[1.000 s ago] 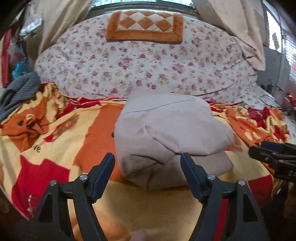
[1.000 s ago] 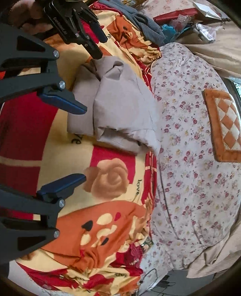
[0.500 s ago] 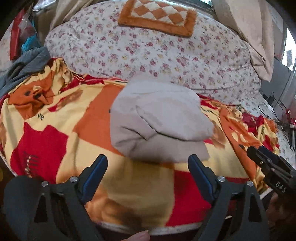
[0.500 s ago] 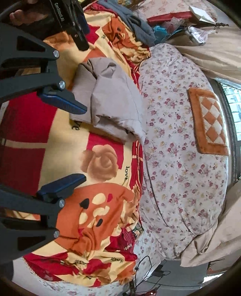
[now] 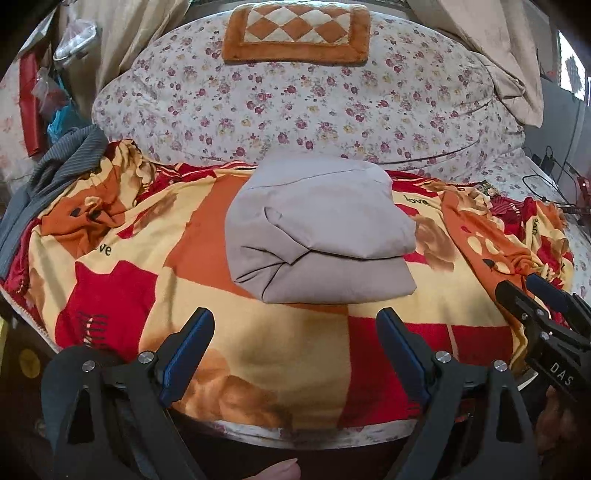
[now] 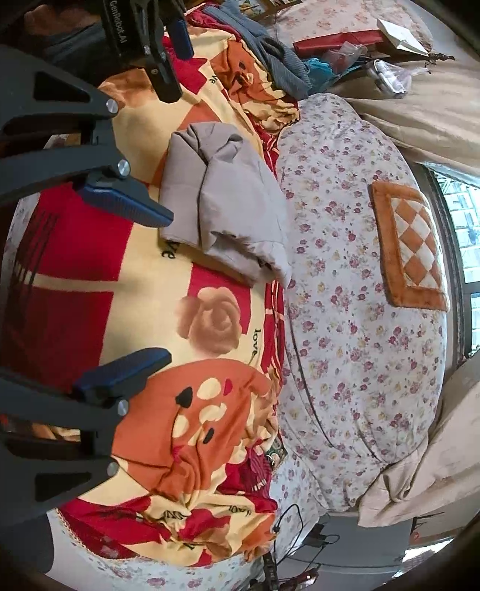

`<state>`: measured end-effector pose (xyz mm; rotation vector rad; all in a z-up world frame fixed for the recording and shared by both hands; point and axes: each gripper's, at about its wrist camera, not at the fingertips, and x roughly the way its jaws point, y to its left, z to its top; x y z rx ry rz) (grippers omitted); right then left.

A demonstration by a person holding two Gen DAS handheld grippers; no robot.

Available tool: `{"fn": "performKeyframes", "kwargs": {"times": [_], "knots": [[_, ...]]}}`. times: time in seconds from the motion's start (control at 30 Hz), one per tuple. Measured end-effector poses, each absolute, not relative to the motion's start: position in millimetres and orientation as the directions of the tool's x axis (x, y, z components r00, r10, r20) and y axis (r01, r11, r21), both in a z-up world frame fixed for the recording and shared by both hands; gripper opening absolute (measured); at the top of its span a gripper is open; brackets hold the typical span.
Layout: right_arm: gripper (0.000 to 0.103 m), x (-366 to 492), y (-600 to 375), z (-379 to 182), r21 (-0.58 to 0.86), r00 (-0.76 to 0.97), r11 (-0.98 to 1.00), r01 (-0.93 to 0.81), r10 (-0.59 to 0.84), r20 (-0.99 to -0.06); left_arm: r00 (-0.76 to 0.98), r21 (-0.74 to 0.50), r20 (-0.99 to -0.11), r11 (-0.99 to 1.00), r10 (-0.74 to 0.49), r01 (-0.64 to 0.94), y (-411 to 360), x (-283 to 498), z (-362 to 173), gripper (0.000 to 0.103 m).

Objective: Fold large clothes

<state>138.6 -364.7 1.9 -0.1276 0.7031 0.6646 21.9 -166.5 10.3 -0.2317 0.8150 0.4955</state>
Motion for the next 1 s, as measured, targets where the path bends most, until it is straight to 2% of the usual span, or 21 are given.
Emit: {"fn": "performKeyframes", "kwargs": {"times": [0.77, 1.0], "knots": [[0.071, 138, -355, 6, 0.103, 0.571, 0.780, -0.617, 0.535, -0.622, 0.568, -0.022, -0.762, 0.864, 0.311, -0.502, -163, 23, -2, 0.086], [0.071, 136, -354, 6, 0.102, 0.573, 0.782, -0.615, 0.532, -0.624, 0.602, -0.034, -0.735, 0.869, 0.313, -0.493, -166, 18, 1, 0.085]]}}
